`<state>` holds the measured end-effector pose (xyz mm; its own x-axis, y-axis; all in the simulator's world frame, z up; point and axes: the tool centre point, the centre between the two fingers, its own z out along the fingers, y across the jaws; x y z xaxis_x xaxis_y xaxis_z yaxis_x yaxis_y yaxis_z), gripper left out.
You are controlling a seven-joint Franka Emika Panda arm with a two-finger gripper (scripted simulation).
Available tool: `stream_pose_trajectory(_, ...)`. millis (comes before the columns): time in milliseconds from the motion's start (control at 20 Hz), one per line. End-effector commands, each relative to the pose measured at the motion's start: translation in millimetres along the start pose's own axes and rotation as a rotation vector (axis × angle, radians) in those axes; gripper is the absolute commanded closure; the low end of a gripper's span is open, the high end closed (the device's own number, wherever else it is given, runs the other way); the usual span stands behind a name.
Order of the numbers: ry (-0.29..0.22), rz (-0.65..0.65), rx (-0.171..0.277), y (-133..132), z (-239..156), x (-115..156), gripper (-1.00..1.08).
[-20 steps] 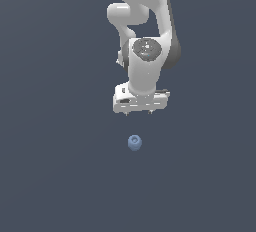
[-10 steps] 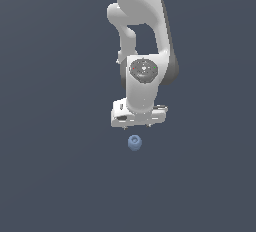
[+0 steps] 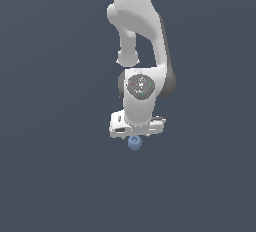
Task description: Pick up the object and move it to a goal position.
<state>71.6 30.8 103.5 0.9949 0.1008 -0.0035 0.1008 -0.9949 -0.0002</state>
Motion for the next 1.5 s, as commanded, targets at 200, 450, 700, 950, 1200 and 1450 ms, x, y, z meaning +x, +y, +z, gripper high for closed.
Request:
stream_pose_trajectory(200,0.002,0.000,0.000,1,3,3,-0.92)
stream_pose_trajectory(450,0.002,0.000,0.000,1,18,3,-0.92)
stream_pose_trajectory(700,0.003,0.000,0.000,1,45,2,-0.92)
stream_pose_trajectory(950,0.003,0.000,0.000,1,54,3,-0.92)
stream_pose_trajectory(1200,0.003,0.000,0.000,1,54,4,1.08)
stream_pose_trajectory(1450,0.003,0.000,0.000,1,54,4,1.08)
